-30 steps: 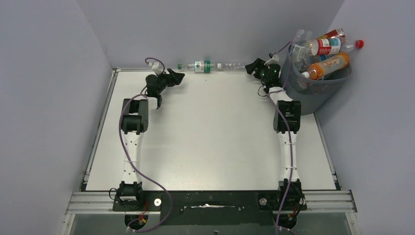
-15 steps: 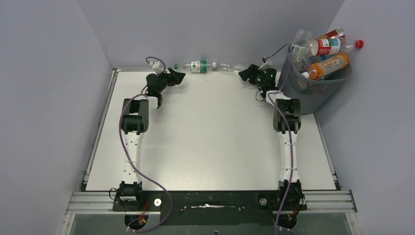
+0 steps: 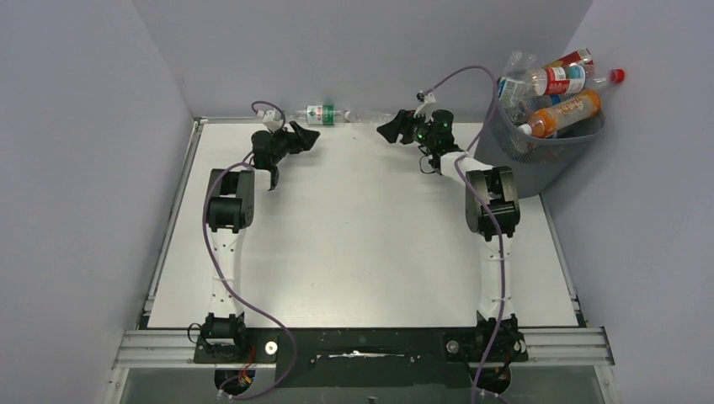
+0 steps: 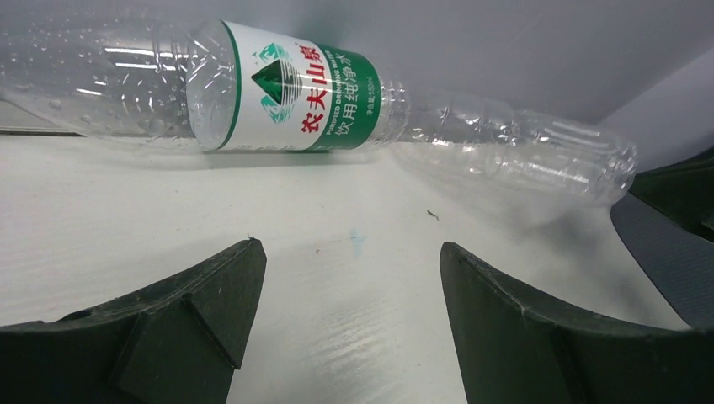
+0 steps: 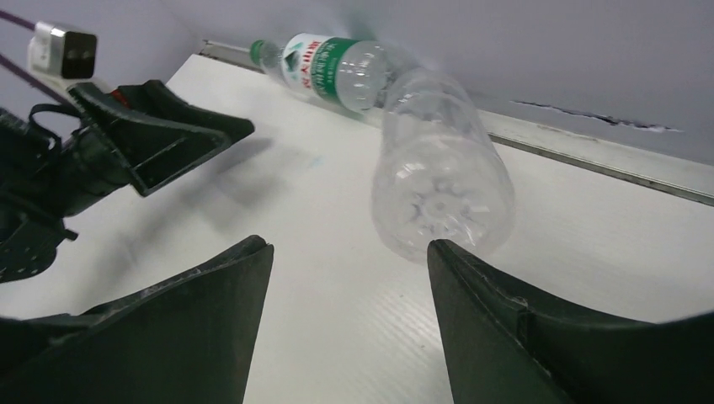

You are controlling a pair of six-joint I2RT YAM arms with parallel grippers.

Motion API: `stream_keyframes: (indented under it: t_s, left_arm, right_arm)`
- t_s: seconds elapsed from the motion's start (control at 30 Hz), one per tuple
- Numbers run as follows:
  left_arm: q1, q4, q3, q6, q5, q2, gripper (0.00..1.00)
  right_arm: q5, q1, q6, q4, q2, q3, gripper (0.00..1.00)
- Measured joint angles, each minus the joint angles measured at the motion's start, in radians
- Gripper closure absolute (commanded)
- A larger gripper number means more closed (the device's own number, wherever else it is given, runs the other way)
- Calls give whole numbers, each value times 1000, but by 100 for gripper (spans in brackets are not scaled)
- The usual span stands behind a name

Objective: Put the plastic bottles in the bin
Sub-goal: Pick up the plastic bottle at the center of the board.

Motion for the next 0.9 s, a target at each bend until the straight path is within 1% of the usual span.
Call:
stream_keyframes:
  t_s: [0.3,0.43,0.5,0.57,0.6,0.7,0.8,0.9]
  left_arm:
    - [-6,43,-79,-5,0,-80,24]
    - [-14,62,-118,-7,0,-100,25]
    - [-19,61,-133,-8,0,-107,25]
    - [-23,60,-151,-7,1,-118,25]
    - [-26,60,-158,-7,1,-125,25]
    - [-31,57,-180,-4,1,-153,25]
    - [-38,56,-202,2,1,-190,25]
    - [-47,53,-220,10,0,-225,25]
  right_arm:
    - [-41,5,-55,9,-258,-260,31]
    - [-11,-2,-101,-42,-292,-269,28]
    - [12,-7,-124,-112,-267,-211,26]
    - [20,-17,-141,-177,-196,-79,23]
    - [21,-26,-143,-193,-149,0,21]
    - [13,-62,-144,-223,-32,168,13]
    - [-6,-92,-146,-253,35,231,7]
    - [-26,-118,-153,-297,97,287,5]
